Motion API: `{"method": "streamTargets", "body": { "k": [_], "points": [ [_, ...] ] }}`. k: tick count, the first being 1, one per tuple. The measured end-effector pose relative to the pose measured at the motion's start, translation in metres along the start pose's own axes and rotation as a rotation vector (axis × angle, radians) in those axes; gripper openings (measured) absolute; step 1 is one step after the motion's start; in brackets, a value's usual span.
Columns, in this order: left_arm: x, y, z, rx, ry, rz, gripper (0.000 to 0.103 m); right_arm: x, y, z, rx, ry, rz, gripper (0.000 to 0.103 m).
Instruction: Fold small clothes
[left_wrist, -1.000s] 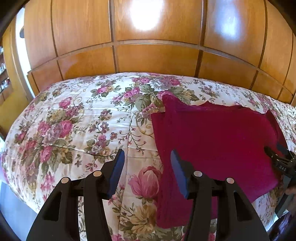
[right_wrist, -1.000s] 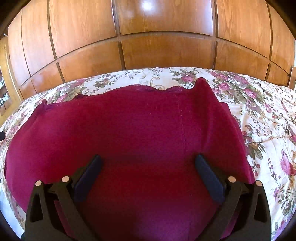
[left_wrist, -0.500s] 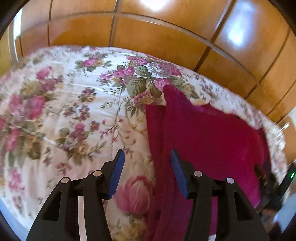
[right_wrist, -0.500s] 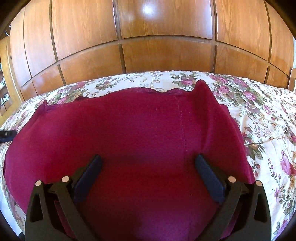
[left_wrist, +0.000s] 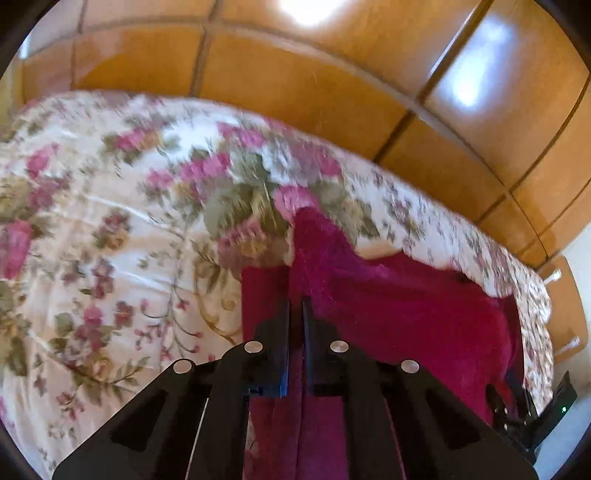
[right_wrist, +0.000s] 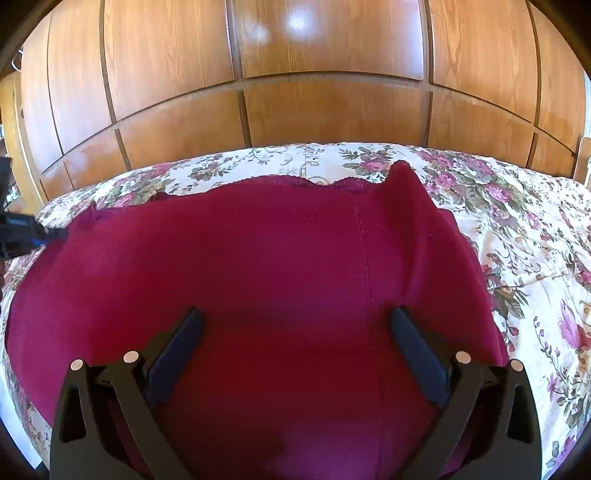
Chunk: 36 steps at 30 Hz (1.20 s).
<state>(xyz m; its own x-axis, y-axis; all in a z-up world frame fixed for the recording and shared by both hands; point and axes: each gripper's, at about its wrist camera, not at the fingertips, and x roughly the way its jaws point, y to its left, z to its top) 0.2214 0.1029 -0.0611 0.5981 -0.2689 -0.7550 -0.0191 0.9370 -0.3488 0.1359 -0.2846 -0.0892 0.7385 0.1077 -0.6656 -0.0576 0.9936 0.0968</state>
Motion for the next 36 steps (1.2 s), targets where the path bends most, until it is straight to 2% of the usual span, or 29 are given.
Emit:
{"method": "streamTargets", "body": {
  "k": [1, 3, 5, 8, 11, 14, 17, 19, 23, 27, 31, 36],
  "points": [
    [0.003, 0.0, -0.003, 0.004, -0.002, 0.034, 0.005, 0.0, 0.0, 0.0, -0.002, 0.0, -0.003, 0.101],
    [0.026, 0.004, -0.01, 0.025, 0.048, 0.117, 0.005, 0.001, 0.002, 0.001, -0.007, 0.002, -0.008, 0.101],
    [0.038, 0.006, -0.014, 0.027, 0.045, 0.126, 0.005, 0.001, 0.003, 0.001, -0.01, 0.001, -0.011, 0.101],
    [0.035, 0.0, -0.011, 0.04, 0.051, 0.155, 0.008, 0.001, 0.002, 0.001, -0.006, 0.002, -0.009, 0.101],
    [0.018, -0.005, -0.009, 0.042, 0.017, 0.23, 0.036, 0.0, 0.002, 0.003, -0.002, 0.023, -0.009, 0.101],
    [-0.004, -0.017, -0.016, 0.079, -0.033, 0.263, 0.053, -0.006, 0.001, 0.015, -0.003, 0.099, 0.022, 0.101],
    [-0.028, -0.031, -0.03, 0.156, -0.094, 0.278, 0.054, -0.023, -0.008, 0.031, 0.052, 0.099, 0.098, 0.101],
    [-0.034, -0.039, -0.037, 0.177, -0.107, 0.274, 0.062, -0.029, -0.014, 0.047, 0.071, 0.08, 0.118, 0.101],
    [-0.035, -0.061, -0.053, 0.232, -0.11, 0.251, 0.063, -0.008, -0.028, 0.077, 0.101, 0.113, 0.148, 0.101],
    [-0.024, -0.07, -0.061, 0.251, -0.082, 0.249, 0.063, 0.041, -0.055, 0.095, 0.134, 0.219, 0.089, 0.1],
    [-0.01, -0.069, -0.068, 0.261, -0.056, 0.265, 0.063, 0.074, -0.082, 0.089, 0.158, 0.289, 0.043, 0.1],
    [-0.005, -0.064, -0.07, 0.253, -0.047, 0.252, 0.063, 0.081, -0.081, 0.086, 0.122, 0.28, -0.009, 0.101]
  ]
}}
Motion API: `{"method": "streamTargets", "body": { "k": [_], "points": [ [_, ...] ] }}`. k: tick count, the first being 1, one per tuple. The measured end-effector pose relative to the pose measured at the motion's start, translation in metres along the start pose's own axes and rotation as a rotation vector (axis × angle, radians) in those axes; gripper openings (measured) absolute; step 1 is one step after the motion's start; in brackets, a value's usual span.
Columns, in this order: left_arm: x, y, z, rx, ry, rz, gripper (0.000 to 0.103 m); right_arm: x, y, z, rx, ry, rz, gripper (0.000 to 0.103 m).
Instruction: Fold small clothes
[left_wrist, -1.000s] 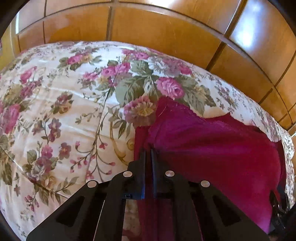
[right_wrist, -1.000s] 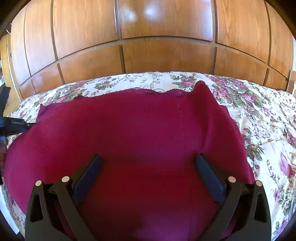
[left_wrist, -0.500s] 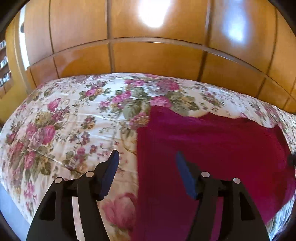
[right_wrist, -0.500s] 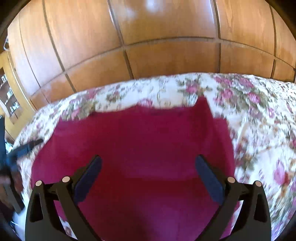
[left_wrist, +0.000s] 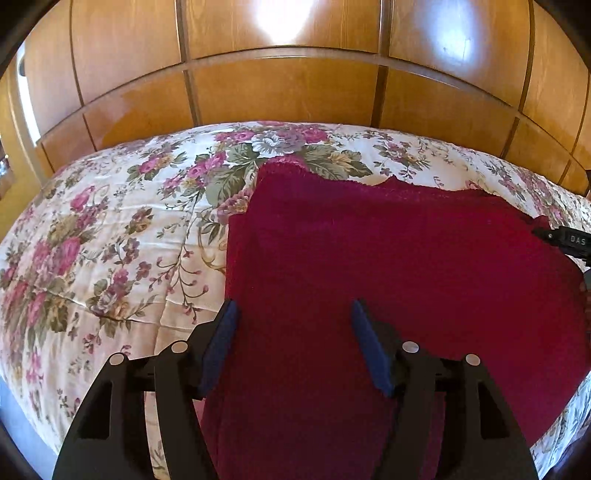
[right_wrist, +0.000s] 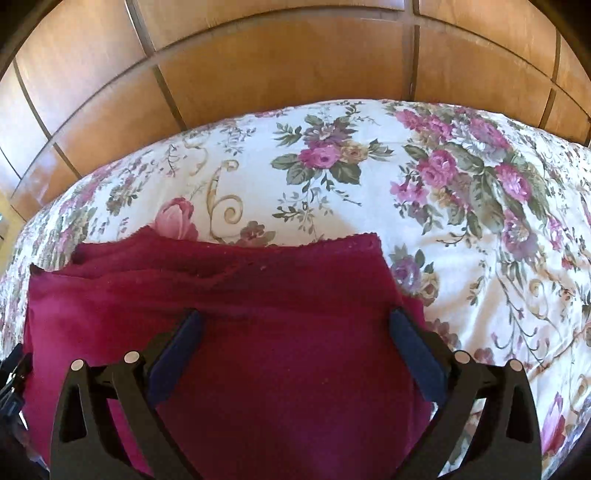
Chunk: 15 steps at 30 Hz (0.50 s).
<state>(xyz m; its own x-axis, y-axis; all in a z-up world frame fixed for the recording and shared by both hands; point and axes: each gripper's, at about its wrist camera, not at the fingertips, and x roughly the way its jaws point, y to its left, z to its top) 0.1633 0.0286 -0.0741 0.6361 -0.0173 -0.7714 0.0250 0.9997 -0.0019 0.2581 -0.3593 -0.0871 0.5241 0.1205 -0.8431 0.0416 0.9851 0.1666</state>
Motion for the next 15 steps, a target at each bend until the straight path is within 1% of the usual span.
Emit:
{"method": "streamTargets", "body": {
  "k": [3, 5, 9, 12, 15],
  "points": [
    [-0.004, 0.002, 0.0, -0.005, -0.004, -0.003, 0.063, -0.006, -0.002, 0.001, 0.005, -0.008, 0.016, 0.101],
    [-0.009, 0.004, 0.001, -0.015, -0.008, -0.006, 0.063, -0.015, -0.004, 0.002, 0.027, -0.023, 0.042, 0.101],
    [-0.02, 0.007, 0.0, -0.025, -0.023, -0.006, 0.063, -0.041, -0.018, 0.001, 0.112, -0.07, 0.089, 0.101],
    [-0.029, 0.008, -0.001, -0.029, -0.041, -0.011, 0.063, -0.06, -0.036, -0.008, 0.181, -0.095, 0.137, 0.101],
    [-0.037, 0.009, -0.004, -0.047, -0.049, -0.024, 0.063, -0.065, -0.052, -0.024, 0.229, -0.074, 0.162, 0.101]
  ]
}}
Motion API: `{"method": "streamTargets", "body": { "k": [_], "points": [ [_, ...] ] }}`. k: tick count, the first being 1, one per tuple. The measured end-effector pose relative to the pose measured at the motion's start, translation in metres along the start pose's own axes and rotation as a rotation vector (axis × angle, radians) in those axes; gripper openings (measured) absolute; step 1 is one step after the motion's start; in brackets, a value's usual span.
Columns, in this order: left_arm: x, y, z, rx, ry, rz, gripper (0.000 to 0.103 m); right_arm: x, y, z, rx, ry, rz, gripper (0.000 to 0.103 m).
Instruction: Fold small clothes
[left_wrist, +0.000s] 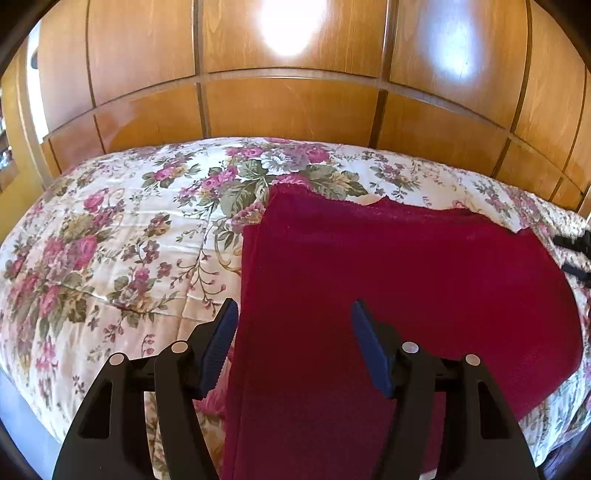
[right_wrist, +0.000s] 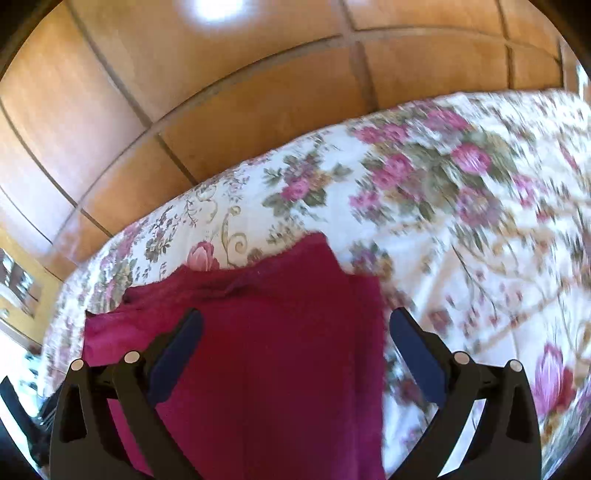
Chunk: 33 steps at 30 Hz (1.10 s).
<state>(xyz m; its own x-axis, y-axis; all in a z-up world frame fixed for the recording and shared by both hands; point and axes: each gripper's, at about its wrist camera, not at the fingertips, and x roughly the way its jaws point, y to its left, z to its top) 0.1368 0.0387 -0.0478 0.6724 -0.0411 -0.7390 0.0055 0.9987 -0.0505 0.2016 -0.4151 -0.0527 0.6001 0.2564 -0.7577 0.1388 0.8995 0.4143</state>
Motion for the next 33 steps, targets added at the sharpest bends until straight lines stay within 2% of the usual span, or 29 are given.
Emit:
{"method": "streamTargets", "body": {
  "k": [3, 6, 14, 20, 21, 23, 24, 25, 27, 30, 33],
  "points": [
    [-0.007, 0.0, -0.002, -0.01, -0.004, -0.004, 0.063, -0.003, -0.019, -0.019, 0.048, 0.042, 0.019, 0.101],
    [-0.012, 0.0, -0.006, -0.015, -0.004, -0.01, 0.063, -0.004, -0.03, -0.039, 0.09, 0.087, 0.079, 0.101],
    [-0.026, -0.008, -0.016, -0.013, -0.01, -0.03, 0.063, -0.02, -0.028, -0.079, 0.115, 0.091, 0.223, 0.101],
    [-0.03, -0.02, -0.027, 0.011, 0.003, -0.055, 0.063, -0.02, -0.013, -0.093, 0.069, 0.092, 0.248, 0.099],
    [-0.029, -0.022, -0.029, 0.015, 0.012, -0.068, 0.063, -0.018, -0.011, -0.093, 0.059, 0.094, 0.244, 0.096],
    [-0.026, -0.026, -0.032, 0.022, 0.028, -0.084, 0.063, -0.014, -0.007, -0.093, 0.04, 0.099, 0.214, 0.084],
    [-0.024, -0.026, -0.034, 0.028, 0.035, -0.086, 0.063, -0.014, -0.006, -0.094, 0.034, 0.101, 0.206, 0.074],
    [-0.021, -0.028, -0.036, 0.034, 0.044, -0.089, 0.063, -0.014, -0.006, -0.093, 0.035, 0.104, 0.212, 0.06],
    [-0.016, -0.028, -0.039, 0.039, 0.064, -0.095, 0.063, -0.014, -0.006, -0.094, 0.044, 0.122, 0.254, 0.04],
    [-0.012, -0.026, -0.04, 0.032, 0.081, -0.105, 0.063, -0.02, 0.008, -0.093, 0.01, 0.104, 0.253, 0.032],
    [-0.012, -0.023, -0.038, 0.02, 0.089, -0.119, 0.063, -0.032, 0.022, -0.089, -0.005, 0.067, 0.271, 0.03]
  ]
}}
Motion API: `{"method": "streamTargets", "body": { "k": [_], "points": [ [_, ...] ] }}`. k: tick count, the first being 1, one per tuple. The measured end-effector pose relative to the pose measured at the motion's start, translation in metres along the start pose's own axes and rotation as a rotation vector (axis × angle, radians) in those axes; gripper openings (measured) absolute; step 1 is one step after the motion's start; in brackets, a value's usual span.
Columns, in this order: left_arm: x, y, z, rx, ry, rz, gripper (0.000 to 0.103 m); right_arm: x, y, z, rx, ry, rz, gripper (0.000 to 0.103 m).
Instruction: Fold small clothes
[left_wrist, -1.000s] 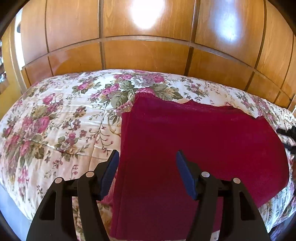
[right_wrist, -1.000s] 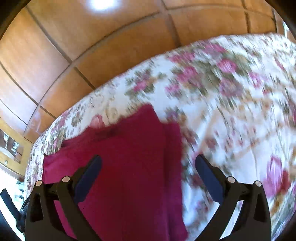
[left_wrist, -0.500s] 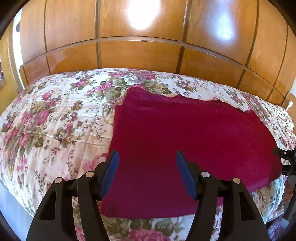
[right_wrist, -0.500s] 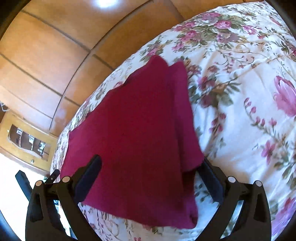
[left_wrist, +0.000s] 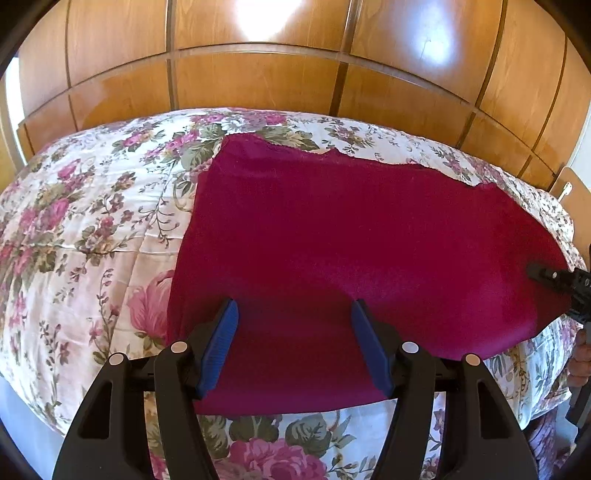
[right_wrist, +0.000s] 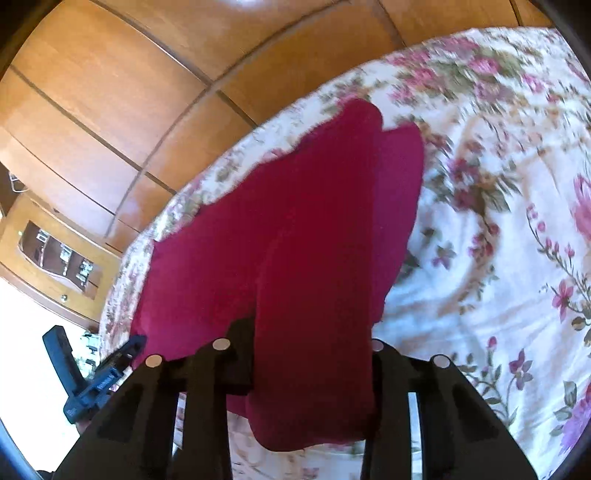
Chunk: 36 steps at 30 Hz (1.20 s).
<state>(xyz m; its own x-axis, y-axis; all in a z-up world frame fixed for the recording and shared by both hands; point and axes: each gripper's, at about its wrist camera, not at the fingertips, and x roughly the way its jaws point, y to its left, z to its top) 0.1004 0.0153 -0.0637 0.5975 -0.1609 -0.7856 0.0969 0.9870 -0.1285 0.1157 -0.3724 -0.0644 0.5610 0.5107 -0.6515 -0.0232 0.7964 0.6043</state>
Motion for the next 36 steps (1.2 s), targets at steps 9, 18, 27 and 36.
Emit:
{"method": "streamTargets", "body": {
  "k": [9, 18, 27, 36],
  "points": [
    [-0.019, 0.028, 0.012, -0.127, 0.005, -0.098, 0.063, -0.007, 0.112, 0.007, -0.287, -0.045, 0.027, 0.027],
    [-0.042, 0.084, 0.016, -0.258, -0.008, -0.156, 0.063, 0.065, 0.212, -0.033, -0.525, 0.067, -0.004, 0.027],
    [-0.058, 0.121, 0.027, -0.359, -0.02, -0.253, 0.063, 0.119, 0.259, -0.094, -0.692, 0.17, 0.047, 0.069],
    [-0.041, 0.119, 0.044, -0.436, 0.083, -0.461, 0.063, 0.064, 0.23, -0.107, -0.624, 0.201, 0.267, 0.08]
  ]
}}
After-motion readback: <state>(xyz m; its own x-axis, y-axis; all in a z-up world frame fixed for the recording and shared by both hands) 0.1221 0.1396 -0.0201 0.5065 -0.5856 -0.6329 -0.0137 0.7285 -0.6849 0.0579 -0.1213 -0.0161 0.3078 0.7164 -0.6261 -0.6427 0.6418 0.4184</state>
